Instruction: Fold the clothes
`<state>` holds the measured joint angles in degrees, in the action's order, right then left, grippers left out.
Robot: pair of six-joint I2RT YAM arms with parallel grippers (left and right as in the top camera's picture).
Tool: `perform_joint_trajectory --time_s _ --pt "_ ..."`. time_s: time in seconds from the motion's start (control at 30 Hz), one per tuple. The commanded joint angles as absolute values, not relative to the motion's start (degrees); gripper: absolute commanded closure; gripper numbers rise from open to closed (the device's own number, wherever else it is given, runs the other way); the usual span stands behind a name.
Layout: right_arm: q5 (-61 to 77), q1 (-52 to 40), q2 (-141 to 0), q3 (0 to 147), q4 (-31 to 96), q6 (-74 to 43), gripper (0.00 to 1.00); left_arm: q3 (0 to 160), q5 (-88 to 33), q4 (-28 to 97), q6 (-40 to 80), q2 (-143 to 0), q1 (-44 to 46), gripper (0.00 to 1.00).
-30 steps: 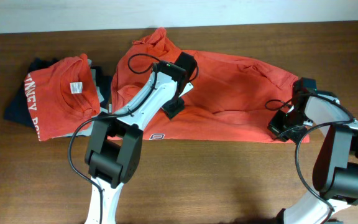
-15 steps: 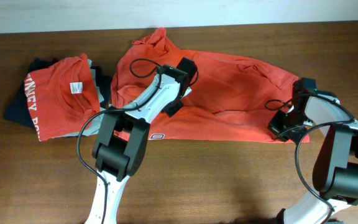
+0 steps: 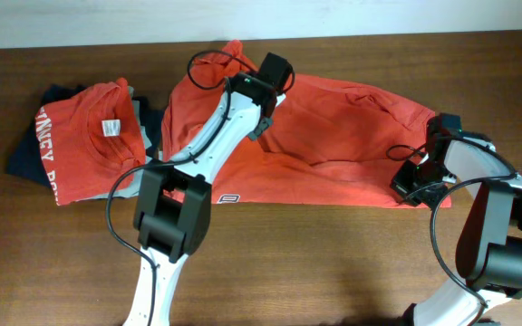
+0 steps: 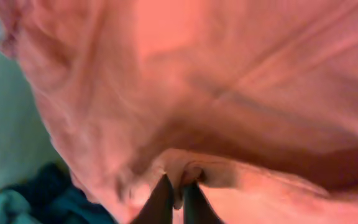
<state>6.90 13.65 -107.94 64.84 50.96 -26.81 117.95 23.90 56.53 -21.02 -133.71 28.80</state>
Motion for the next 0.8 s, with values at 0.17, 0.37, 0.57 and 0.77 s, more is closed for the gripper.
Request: perform_joint_trajectory --time_s 0.17,0.37,0.57,0.77 --pt "-0.01 13.89 -110.17 62.78 51.24 -27.53 0.96 118.72 22.94 60.12 -22.33 -134.26 27.05 0.05" --pt "-0.01 13.89 -110.17 62.78 51.24 -27.53 0.96 120.81 19.31 72.03 -16.12 -134.23 26.81 0.15" --pt "0.47 13.89 -110.17 62.78 51.24 -27.53 0.96 117.36 15.92 68.45 -16.99 -135.26 26.61 0.34" --pt "0.84 13.89 -110.17 62.78 51.24 -27.53 0.96 115.31 18.00 61.04 -17.45 -137.27 26.00 0.52"
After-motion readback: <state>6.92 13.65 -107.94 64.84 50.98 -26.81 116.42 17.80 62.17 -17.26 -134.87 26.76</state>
